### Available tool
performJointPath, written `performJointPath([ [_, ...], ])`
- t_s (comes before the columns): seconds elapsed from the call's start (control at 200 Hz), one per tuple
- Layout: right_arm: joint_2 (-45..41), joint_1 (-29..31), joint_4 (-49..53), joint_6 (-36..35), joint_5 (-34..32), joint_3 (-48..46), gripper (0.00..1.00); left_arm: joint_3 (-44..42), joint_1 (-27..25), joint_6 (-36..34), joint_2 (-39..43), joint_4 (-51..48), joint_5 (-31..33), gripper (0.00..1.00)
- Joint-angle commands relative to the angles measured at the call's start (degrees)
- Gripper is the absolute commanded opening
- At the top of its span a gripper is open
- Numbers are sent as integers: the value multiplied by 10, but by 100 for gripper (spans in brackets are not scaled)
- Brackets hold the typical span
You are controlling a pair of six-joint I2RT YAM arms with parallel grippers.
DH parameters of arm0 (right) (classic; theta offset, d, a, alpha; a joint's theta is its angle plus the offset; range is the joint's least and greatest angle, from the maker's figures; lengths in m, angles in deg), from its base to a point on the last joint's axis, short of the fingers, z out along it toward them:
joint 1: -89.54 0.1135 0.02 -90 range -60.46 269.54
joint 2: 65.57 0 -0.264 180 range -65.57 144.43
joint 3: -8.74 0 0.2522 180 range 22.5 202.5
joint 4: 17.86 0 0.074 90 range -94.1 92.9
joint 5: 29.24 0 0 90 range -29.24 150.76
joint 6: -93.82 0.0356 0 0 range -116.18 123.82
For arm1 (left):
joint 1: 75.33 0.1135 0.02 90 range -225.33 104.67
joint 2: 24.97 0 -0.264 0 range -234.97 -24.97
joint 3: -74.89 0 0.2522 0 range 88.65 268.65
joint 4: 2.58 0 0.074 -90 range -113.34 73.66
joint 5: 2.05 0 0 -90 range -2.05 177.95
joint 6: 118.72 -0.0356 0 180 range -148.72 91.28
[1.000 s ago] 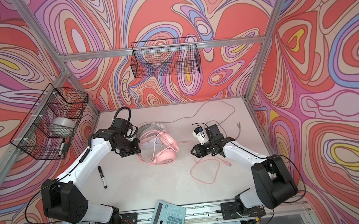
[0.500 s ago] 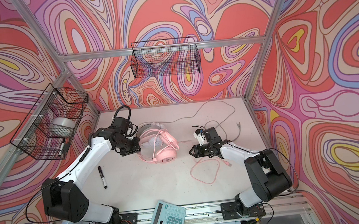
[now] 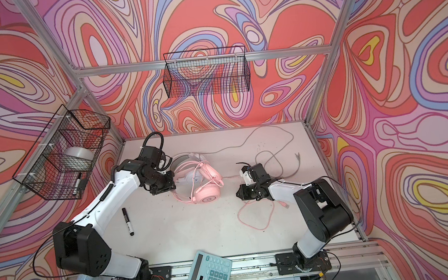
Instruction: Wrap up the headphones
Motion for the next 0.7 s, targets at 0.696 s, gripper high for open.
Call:
performJointPath([
  [0.696, -181, 51, 313, -258, 80, 120, 0, 74, 1, 102, -10, -4, 80, 0],
])
